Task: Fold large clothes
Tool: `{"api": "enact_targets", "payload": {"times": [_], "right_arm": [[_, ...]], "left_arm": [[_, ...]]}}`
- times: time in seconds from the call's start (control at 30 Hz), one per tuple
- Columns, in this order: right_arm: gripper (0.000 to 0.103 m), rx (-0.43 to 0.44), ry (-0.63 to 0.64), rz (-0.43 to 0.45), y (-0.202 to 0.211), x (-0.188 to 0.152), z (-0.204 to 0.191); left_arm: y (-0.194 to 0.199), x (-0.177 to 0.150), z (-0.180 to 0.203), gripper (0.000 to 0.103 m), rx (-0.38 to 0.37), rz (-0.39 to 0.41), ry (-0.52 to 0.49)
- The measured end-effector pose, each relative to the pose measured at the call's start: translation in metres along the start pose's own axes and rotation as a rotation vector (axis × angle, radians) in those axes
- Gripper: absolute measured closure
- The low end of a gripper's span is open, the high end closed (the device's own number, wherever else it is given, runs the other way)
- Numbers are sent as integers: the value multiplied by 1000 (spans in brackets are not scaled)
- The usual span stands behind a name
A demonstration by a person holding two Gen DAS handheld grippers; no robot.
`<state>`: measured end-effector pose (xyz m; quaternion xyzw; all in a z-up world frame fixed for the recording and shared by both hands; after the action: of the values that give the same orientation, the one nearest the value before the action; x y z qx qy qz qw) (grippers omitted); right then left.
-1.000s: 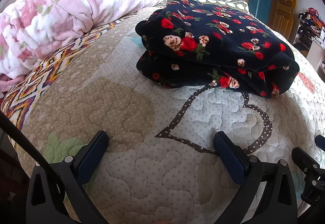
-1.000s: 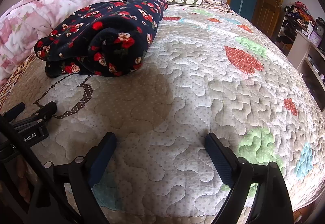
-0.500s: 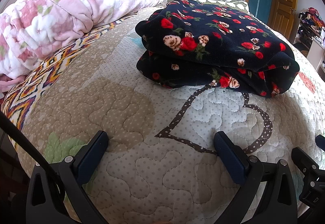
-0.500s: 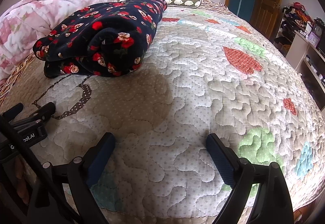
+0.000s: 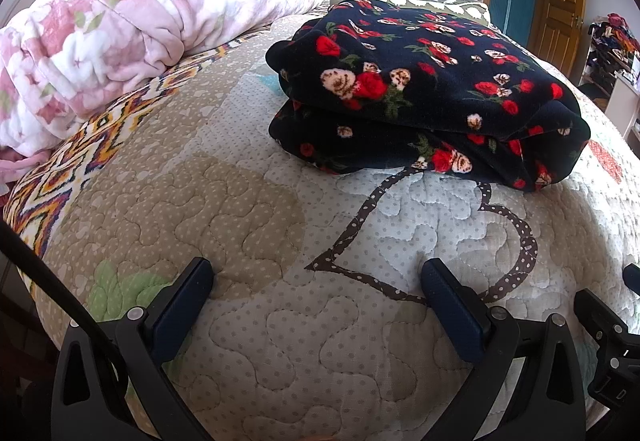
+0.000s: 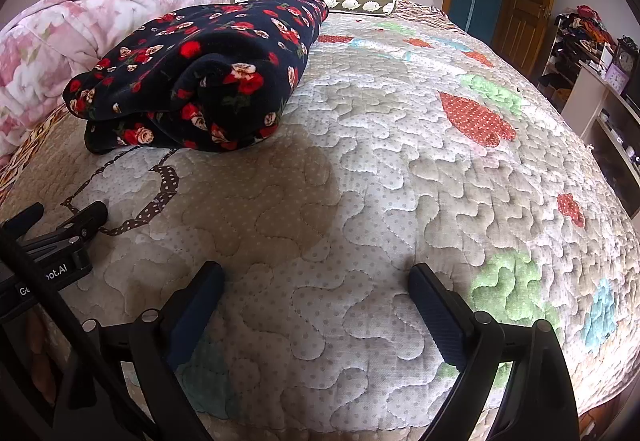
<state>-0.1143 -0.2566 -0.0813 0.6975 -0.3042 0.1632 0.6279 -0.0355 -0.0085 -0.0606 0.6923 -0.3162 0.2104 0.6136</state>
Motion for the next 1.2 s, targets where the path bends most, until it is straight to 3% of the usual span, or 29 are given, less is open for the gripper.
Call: {"api": "enact_targets", "payload": {"times": [1.2], "right_arm": [[6,-7,1,6,1,-3,-5]], "left_arm": [[-1,-1,2,0,1,0,-1]]}}
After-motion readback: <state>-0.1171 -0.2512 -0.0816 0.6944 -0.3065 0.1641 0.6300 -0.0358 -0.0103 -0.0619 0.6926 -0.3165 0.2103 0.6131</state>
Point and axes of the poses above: each gripper's, at about its wrist camera, not at the fingertips, and y roughly against the way its jaws point, z to its right, x to its top, the point moved 8 cm from there along -y, roughly the way its jaws point, and after that the axes turned 9 degrees about x, right-handed, at the moved point
